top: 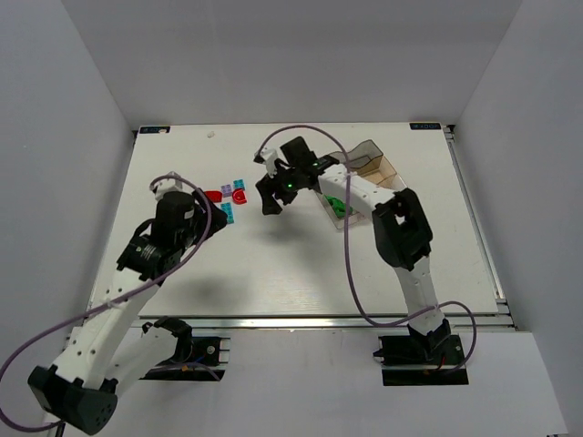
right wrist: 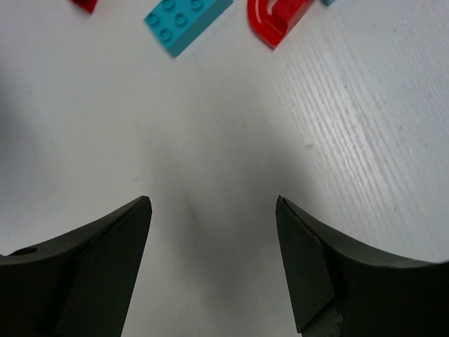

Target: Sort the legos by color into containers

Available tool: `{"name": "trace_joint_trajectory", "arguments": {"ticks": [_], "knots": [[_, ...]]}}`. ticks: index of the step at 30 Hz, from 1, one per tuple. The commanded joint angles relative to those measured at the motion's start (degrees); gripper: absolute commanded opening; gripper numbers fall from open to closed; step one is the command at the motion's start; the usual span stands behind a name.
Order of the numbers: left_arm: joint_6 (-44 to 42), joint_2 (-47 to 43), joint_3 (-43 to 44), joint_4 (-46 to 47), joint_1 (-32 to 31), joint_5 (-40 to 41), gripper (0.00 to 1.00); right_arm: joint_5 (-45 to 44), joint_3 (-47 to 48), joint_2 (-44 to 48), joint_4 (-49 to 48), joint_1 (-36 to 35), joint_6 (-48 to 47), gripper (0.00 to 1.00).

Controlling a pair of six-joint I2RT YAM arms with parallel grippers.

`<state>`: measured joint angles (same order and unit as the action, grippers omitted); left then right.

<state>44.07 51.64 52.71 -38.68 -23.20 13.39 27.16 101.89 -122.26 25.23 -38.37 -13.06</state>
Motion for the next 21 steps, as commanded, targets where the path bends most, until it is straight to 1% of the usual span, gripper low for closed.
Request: {"name": "trace_joint_trajectory", "arguments": {"ticks": [1, 5, 6, 8, 14, 21], "knots": [[5.84, -5.74, -0.33, -5.44, 0.0, 3.48, 0.75, -12.29, 8.73, -4.2, -1.86, -2.67, 8.75, 0.78], [6.73, -8.47, 0.38, -10.18, 0.0, 4.72, 0.75, -20.1, 17.01, -10.71, -2.47, -5.48, 12.62, 0.81], [6.99, -8.74, 0.81, -11.76, 0.0, 5.07, 0.76, -21.0, 18.16, -13.07, -2.82, -5.92, 14.01, 0.83], [7.43, -9.44, 1.17, -13.0, 0.0, 5.24, 0.76, -23.01, 22.02, -15.19, -3.87, -6.98, 14.73, 0.83], [7.69, -10.07, 1.17, -14.94, 0.0, 5.25, 0.76, -26.27, 25.46, -20.56, -6.69, -9.53, 15.34, 0.85], [6.38, -8.13, 2.66, -15.73, 0.0, 5.16, 0.77, -28.82, 28.27, -24.69, -8.89, -9.88, 14.56, 0.86]]}}
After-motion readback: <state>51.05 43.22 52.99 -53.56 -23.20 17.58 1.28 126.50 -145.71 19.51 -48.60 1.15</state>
